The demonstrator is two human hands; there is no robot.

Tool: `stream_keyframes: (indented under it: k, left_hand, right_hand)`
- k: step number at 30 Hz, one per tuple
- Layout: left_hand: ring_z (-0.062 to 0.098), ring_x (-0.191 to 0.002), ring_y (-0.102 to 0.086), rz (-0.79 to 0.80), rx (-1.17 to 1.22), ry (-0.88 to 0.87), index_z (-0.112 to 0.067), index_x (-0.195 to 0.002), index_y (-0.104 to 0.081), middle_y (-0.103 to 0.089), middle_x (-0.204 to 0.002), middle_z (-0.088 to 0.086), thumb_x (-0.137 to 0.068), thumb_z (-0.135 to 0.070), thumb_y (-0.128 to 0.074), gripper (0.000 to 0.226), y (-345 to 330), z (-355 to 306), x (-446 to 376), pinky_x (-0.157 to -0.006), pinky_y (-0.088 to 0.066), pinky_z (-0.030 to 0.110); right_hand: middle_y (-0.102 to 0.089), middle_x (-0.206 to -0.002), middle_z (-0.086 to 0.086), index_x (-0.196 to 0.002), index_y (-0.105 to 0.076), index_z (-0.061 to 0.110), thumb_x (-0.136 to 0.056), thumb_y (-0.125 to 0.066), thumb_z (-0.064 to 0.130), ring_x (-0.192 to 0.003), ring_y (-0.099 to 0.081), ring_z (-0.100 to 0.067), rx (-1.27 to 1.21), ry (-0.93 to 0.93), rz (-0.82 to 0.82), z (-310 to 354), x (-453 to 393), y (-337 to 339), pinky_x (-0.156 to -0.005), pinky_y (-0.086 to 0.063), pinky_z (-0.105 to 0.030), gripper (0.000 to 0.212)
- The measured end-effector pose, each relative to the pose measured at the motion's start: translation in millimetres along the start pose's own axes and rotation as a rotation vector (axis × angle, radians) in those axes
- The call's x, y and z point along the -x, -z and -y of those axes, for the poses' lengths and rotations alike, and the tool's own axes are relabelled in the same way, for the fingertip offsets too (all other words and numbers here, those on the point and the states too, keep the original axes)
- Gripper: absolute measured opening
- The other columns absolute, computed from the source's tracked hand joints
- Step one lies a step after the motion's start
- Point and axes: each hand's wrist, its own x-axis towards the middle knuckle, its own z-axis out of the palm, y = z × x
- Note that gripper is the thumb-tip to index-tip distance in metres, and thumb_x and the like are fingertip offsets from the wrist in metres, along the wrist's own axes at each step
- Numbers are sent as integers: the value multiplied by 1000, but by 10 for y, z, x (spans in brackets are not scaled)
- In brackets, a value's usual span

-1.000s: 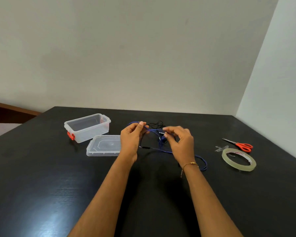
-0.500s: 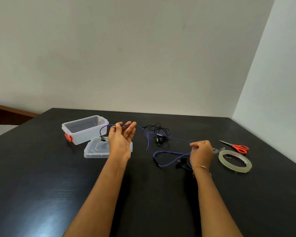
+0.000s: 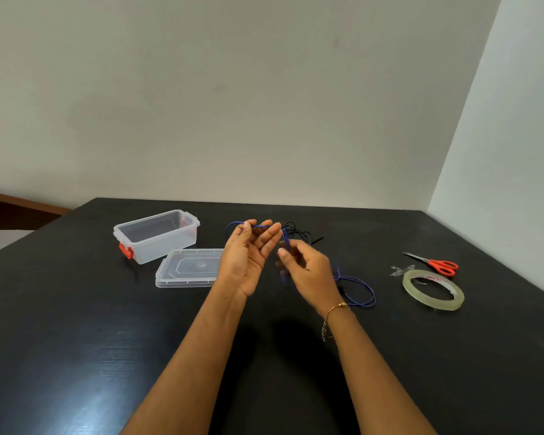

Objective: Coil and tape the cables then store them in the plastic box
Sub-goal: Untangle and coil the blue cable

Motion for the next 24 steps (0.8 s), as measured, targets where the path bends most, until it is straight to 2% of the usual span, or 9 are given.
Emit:
stream_keyframes:
  k: [2,5,8,11,14,17,20,22,24]
  left_hand:
    - [17,-72,-72,-13,5,-16,-9,-89,-50,-66,-87,11,-101,-19,-31,25,6,6,-7,-65,-60,27]
    - [17,-70,-72,-75,3,-30,-9,-89,-49,-64,-90,12,-101,-18,-30,24,30,32,-32,-64,-60,27]
    - [14,-63,-71,-164,-58,-20,-11,-89,-49,-63,-89,11,-101,-19,-31,23,57,74,-50,-61,-59,26]
    - [10,-53,-67,-238,-300,61,-12,-88,-52,-65,-83,8,-100,-19,-36,21,79,114,-64,-56,-58,24]
    - [10,-39,-55,-257,-706,162,-6,-79,-57,-63,-68,8,-97,-25,-44,29,84,133,-34,-45,-51,23]
    - [14,-46,-53,-238,-1207,-66,2,-70,-63,-62,-53,5,-91,-35,-53,44,65,180,10,-56,-50,30]
    - [14,-60,-57,-172,-1393,-484,-3,-71,-64,-64,-62,1,-88,-33,-59,35,-24,214,79,-62,-49,27]
    - [9,-69,-54,-70,-1468,-642,-10,-89,-67,-62,-80,-2,-87,-30,-60,21,-42,247,80,-60,-40,14]
    - [11,-84,-54,40,-1535,-636,-13,-111,-65,-61,-97,0,-87,-28,-61,28,18,288,12,-67,-38,14]
  right_hand:
    - [-63,-80,-1,-103,-61,5,-93,-50,9,-70,-61,-9,-49,-67,9,-27,10,-16,-64,-54,-17,16]
    - [-62,-73,0,-98,-64,5,-90,-55,8,-59,-57,-7,-151,-161,-157,-70,-20,50,-53,-52,-15,13]
    - [-62,-73,2,-91,-66,9,-85,-62,8,-60,-55,-7,-277,-226,-303,-79,-37,122,-51,-48,-13,7]
    - [-63,-80,4,-95,-66,8,-85,-61,5,-67,-58,-7,-392,-260,-408,-65,-46,154,-55,-51,-12,11]
    - [-63,-83,4,-93,-66,8,-84,-62,4,-73,-61,-8,-356,-246,-511,-78,-61,174,-59,-53,-15,11]
    - [-65,-87,-4,-89,-66,10,-83,-62,1,-76,-60,-8,-224,-188,-535,-128,-66,166,-67,-52,-14,12]
    - [-64,-87,-5,-87,-65,9,-81,-61,-2,-74,-57,-2,-167,-129,-528,-120,-59,146,-63,-46,-3,13]
    - [-61,-84,-1,-87,-60,10,-80,-61,-4,-74,-57,-3,-168,-95,-506,-110,-58,140,-62,-46,-4,17]
    - [-58,-81,3,-89,-53,11,-78,-62,-6,-74,-58,-5,-195,-66,-453,-100,-51,133,-63,-48,-6,22]
